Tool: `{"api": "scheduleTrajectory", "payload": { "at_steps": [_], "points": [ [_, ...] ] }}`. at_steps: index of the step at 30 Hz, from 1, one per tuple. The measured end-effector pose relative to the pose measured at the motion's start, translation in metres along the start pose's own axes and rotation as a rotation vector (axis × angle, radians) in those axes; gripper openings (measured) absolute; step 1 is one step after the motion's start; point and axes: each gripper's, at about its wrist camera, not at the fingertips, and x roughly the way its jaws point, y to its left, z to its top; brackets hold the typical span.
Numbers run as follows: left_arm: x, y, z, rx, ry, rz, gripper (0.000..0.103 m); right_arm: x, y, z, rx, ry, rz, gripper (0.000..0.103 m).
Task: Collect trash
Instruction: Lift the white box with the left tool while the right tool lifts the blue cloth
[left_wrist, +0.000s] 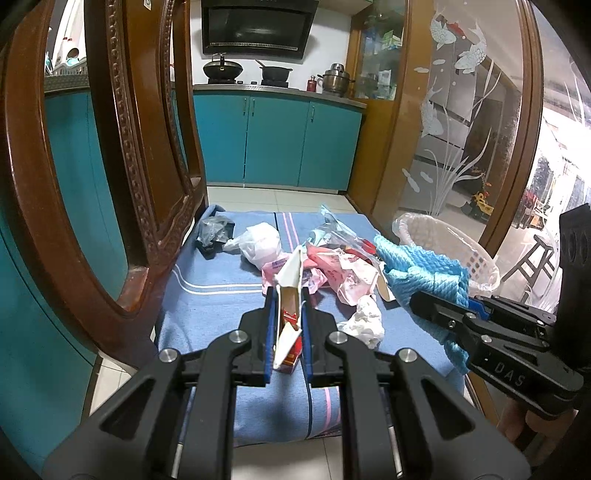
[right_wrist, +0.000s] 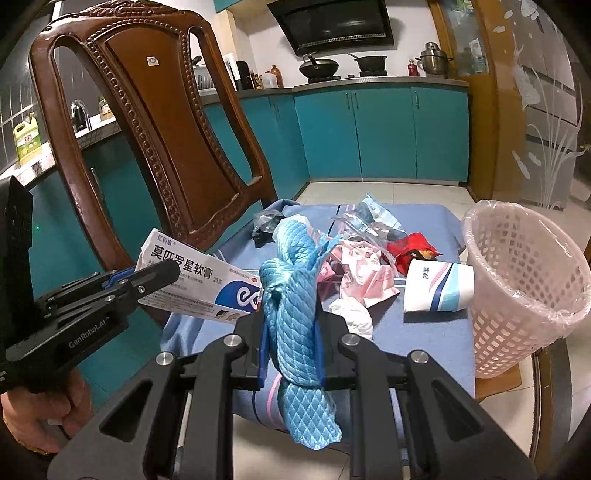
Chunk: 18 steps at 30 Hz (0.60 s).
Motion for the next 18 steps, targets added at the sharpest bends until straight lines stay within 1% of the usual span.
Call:
{"api": "scheduleTrajectory", "payload": {
  "at_steps": [18],
  "points": [
    [-0.0007, 0.0012, -0.0005, 0.000, 0.002, 0.001, 0.013, -0.0015, -0.0024, 0.0005, 0.001, -0.004, -0.002, 0.020]
  ]
}}
